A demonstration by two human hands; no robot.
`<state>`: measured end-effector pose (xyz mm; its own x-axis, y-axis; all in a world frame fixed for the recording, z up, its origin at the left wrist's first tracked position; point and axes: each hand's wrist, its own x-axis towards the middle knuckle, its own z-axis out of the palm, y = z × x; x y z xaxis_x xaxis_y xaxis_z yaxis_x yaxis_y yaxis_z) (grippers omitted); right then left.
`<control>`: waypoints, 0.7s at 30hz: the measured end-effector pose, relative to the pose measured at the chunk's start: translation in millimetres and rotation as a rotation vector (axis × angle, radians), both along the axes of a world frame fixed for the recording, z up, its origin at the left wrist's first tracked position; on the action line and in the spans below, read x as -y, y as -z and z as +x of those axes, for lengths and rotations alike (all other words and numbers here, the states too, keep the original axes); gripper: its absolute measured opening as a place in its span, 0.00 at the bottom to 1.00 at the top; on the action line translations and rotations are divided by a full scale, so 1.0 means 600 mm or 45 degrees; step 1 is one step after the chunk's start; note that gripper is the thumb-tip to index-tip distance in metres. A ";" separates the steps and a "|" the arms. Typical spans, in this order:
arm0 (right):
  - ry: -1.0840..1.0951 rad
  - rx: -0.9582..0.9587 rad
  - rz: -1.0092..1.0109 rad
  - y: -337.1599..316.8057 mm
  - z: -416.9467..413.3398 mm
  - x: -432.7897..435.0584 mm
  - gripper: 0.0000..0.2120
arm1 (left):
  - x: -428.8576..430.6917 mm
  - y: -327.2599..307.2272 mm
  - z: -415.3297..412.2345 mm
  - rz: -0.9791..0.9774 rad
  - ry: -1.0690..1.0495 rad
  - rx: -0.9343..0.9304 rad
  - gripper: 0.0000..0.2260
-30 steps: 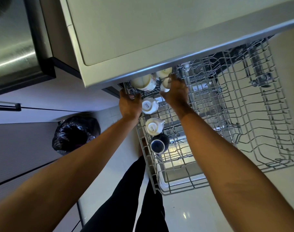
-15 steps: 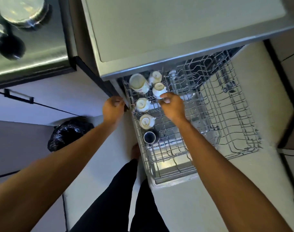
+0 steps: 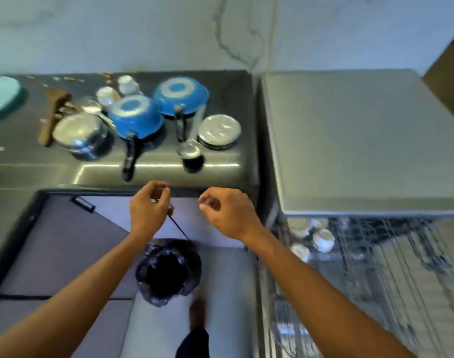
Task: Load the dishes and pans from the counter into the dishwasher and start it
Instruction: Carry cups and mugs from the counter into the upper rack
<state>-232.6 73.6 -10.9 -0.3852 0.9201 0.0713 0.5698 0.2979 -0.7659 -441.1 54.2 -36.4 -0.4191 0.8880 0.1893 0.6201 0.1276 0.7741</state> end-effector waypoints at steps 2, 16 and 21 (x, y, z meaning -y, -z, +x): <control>-0.025 0.015 0.034 -0.013 -0.085 -0.047 0.05 | -0.027 -0.003 -0.092 0.012 -0.041 -0.071 0.02; -0.060 0.061 0.344 -0.034 -0.554 -0.356 0.17 | -0.164 0.043 -0.469 -0.137 -0.460 -0.365 0.33; -0.092 0.499 0.393 -0.031 -0.641 -0.478 0.25 | -0.189 0.068 -0.493 -0.420 -0.464 -0.465 0.47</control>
<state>-617.5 360.1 7.9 -0.4993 0.8490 0.1729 0.7666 0.5258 -0.3686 -736.9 167.9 -77.1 -0.6667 0.7360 0.1175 0.7093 0.5782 0.4033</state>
